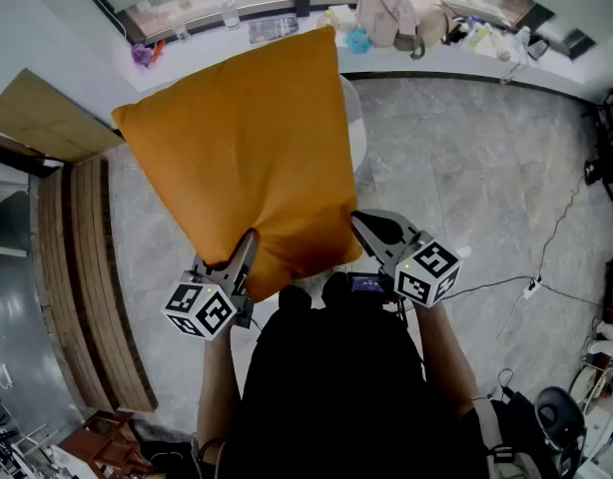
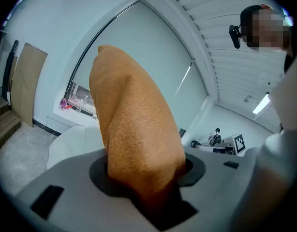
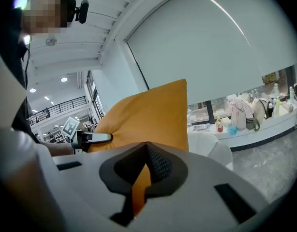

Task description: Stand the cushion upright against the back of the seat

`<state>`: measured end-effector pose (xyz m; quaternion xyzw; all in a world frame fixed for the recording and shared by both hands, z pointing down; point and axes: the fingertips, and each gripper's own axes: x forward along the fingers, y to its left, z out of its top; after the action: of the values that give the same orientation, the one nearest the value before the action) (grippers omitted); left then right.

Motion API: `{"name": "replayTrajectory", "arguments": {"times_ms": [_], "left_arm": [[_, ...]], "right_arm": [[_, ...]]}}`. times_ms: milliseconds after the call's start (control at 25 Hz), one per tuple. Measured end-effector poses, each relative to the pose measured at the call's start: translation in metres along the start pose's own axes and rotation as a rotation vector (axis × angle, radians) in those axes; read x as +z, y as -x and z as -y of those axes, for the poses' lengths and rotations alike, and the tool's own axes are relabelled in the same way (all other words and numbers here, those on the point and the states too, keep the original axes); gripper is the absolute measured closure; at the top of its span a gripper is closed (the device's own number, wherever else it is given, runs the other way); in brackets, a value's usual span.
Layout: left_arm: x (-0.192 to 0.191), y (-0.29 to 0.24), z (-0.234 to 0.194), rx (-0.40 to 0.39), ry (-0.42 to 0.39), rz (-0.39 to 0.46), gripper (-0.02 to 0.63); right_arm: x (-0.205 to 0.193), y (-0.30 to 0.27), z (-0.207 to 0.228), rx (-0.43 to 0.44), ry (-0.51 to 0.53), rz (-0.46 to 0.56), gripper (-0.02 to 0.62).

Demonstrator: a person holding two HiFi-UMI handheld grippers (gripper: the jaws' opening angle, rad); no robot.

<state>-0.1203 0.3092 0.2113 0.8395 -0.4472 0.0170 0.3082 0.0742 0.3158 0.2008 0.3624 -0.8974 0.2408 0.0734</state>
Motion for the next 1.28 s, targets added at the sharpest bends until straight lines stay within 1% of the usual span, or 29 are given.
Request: {"name": "replayTrajectory", "arguments": {"times_ms": [280,480,920,1120,1280], "left_arm": [[0.003,-0.001,0.004,-0.007,-0.004,0.006,0.397],[0.002,-0.001,0.006,-0.011,-0.005,0.008,0.396],[0.0,0.006,0.01,-0.019,-0.009,0.007,0.394],[0.001,0.012,0.007,-0.026,-0.006,0.014,0.393],[0.001,0.023,0.001,-0.038,-0.006,0.015,0.391]], "right_arm": [[0.001,0.002,0.0,0.004,0.003,0.002,0.578],[0.003,0.002,-0.005,0.03,-0.007,0.013,0.578],[-0.005,0.007,-0.003,-0.02,-0.012,0.002,0.577],[-0.008,0.003,-0.009,-0.026,-0.004,-0.013,0.575],[-0.01,0.0,-0.016,-0.05,0.003,-0.011,0.571]]}}
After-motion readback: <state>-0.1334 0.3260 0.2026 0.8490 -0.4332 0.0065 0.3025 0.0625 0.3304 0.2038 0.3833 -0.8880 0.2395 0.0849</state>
